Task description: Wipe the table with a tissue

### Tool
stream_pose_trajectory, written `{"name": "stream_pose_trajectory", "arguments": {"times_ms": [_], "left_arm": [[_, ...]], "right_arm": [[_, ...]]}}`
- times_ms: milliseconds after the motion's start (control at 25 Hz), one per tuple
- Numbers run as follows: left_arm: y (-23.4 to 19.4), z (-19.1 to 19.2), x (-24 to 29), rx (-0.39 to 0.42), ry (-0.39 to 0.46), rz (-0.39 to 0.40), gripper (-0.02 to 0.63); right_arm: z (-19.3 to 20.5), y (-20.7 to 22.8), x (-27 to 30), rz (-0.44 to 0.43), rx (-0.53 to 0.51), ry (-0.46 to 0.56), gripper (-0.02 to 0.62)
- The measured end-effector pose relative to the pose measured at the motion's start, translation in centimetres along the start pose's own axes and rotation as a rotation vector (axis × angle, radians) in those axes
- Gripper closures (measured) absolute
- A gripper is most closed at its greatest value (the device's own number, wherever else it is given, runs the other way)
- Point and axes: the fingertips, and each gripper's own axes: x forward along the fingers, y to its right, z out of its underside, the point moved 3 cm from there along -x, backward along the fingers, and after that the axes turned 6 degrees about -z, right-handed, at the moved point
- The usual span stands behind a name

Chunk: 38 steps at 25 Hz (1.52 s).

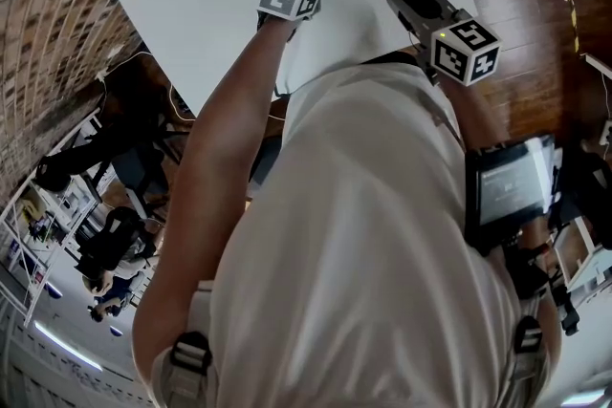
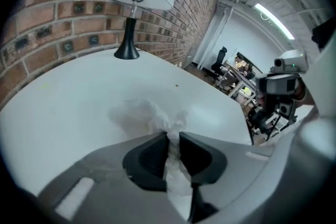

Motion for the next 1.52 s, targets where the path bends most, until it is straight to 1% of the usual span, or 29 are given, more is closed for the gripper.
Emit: {"name": "stream_pose_trajectory", "arguments": {"times_ms": [80, 160, 400, 600, 720, 840, 1000, 1160, 1240, 1320, 1520], "left_arm": [[1.5, 0.6, -0.5, 0.011, 0.004, 0.045, 0.546], [2.7, 1.1, -1.4, 0.008, 0.048, 0.069, 0.545], [5.2, 4.6, -6.1, -0.071, 0.182, 0.118, 0.543], [5.0, 7.8, -10.4, -0.206, 0.322, 0.074, 0.543], [4.8, 10.4, -11.9, -0.237, 0.348, 0.040, 0.543], [4.8, 11.7, -12.0, -0.250, 0.358, 0.024, 0.542], [5.4, 12.3, -12.1, -0.241, 0.353, -0.001, 0.541], [4.5, 12.3, -11.7, -0.208, 0.326, -0.048, 0.540], [4.0, 12.9, -11.2, -0.176, 0.280, -0.074, 0.540], [4.5, 13.4, -10.3, -0.138, 0.222, -0.070, 0.540], [9.0, 13.0, -6.8, -0.028, 0.089, -0.030, 0.540]], "right_arm": [[-0.1, -0.7, -0.2, 0.000, -0.008, 0.004, 0.577], [-0.1, -1.4, -0.2, 0.001, -0.014, 0.009, 0.577], [1.1, -4.7, -0.3, 0.026, -0.007, 0.032, 0.578], [2.5, -7.7, -0.8, 0.035, -0.029, 0.043, 0.578], [3.9, -9.3, -1.4, 0.038, -0.041, 0.039, 0.578], [5.0, -9.8, -2.1, 0.048, -0.049, 0.031, 0.578], [5.5, -10.0, -3.0, 0.046, -0.055, 0.021, 0.578], [4.9, -9.1, -2.8, 0.042, -0.057, 0.030, 0.578], [4.7, -8.5, -2.6, 0.029, -0.058, 0.026, 0.577], [4.6, -7.6, -2.8, 0.014, -0.054, 0.011, 0.578], [3.3, -3.9, -4.0, -0.015, -0.030, -0.036, 0.578]]}}
